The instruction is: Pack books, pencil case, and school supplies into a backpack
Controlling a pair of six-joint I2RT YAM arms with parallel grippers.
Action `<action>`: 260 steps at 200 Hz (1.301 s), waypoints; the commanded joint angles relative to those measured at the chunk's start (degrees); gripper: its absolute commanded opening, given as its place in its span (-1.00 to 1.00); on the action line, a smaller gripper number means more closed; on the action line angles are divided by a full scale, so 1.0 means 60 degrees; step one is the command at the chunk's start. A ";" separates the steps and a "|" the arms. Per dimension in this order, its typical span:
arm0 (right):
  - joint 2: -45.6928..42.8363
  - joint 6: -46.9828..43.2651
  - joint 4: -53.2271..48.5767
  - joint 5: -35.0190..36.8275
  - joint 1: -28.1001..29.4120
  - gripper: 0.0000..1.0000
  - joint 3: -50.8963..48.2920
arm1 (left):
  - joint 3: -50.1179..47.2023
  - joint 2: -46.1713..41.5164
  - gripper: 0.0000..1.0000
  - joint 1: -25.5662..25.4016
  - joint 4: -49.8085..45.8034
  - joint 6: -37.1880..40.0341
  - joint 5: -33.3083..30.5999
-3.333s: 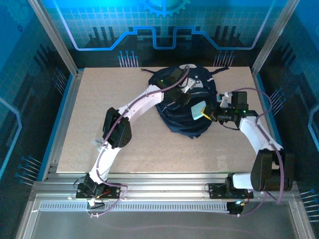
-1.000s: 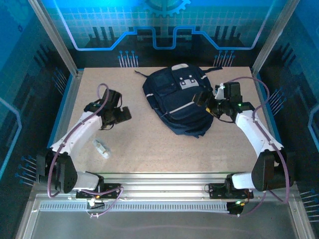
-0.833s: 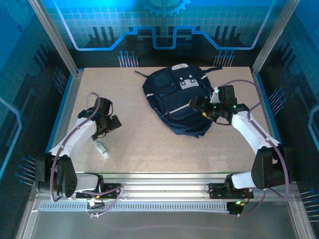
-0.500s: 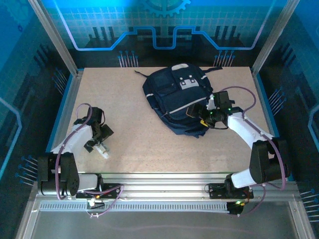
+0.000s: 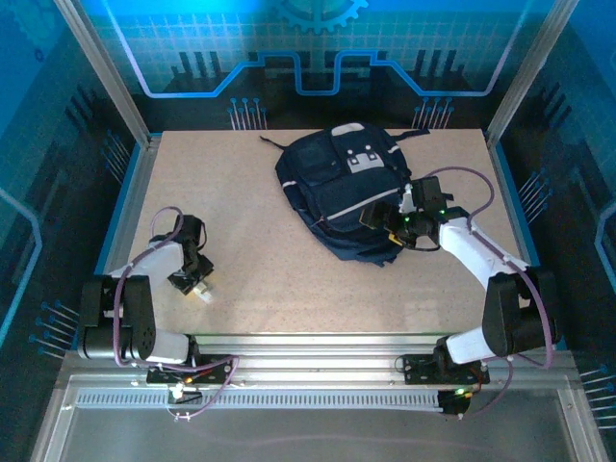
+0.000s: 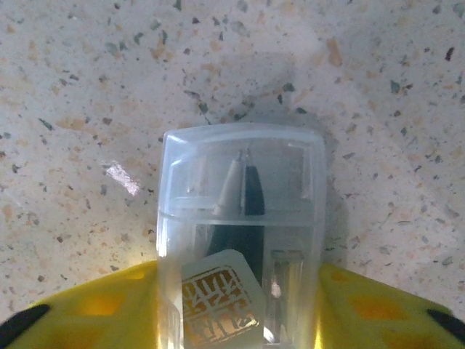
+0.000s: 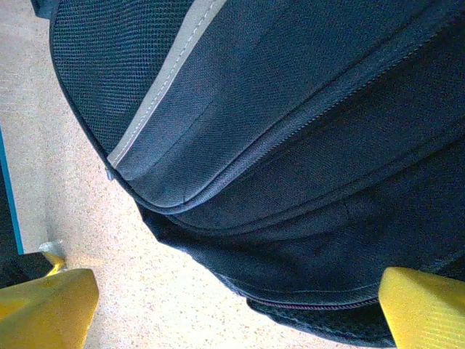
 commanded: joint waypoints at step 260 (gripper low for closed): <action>0.0549 -0.0949 0.2921 -0.1919 0.1931 0.58 0.0035 | 0.5559 0.3196 -0.16 -0.6218 0.5606 -0.4415 0.3323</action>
